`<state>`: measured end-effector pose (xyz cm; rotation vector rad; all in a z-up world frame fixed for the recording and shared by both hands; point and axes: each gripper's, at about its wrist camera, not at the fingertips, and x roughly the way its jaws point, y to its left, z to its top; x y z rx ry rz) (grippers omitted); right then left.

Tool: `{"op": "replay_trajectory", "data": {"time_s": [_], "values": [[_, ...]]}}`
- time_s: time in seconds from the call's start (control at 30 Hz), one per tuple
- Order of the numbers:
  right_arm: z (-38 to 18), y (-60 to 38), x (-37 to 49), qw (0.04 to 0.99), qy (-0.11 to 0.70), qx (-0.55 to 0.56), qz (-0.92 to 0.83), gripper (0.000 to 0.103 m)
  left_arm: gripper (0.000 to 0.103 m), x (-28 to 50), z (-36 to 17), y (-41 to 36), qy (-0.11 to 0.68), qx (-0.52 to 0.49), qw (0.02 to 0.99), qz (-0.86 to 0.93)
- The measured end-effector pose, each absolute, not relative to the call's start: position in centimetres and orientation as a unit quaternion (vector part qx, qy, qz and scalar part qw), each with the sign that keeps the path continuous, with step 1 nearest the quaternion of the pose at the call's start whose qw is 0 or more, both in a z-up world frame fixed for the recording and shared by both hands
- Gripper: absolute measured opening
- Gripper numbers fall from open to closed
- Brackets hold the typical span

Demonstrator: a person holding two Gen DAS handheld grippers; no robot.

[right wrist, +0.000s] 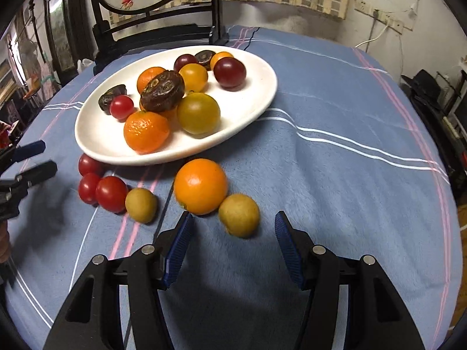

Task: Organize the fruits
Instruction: 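Grasp a yellow-green fruit with the right tool while the left tool grasps a red cherry tomato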

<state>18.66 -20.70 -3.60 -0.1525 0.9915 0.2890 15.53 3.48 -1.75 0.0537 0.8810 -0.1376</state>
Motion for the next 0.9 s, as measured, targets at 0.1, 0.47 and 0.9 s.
{"op": "replay_trajectory", "data": {"time_s": [0.1,0.47,0.9], "values": [[-3.5,-20.8,18.7,0.867,0.471,-0.061,0.151,0.046,0.078,15.4,-1.8,3.1,0.431,0.025,0.899,-0.071],[-2.8,-21.8,16.2,0.870,0.461,-0.039,0.173,0.028,0.078,15.7,-3.1,1.0,0.457,0.035,0.886,-0.075],[-1.6,-21.8,14.4,0.872,0.440,-0.033,0.212,0.028,0.065,15.5,-4.0,-3.6,0.466,0.049,0.877,-0.107]]}}
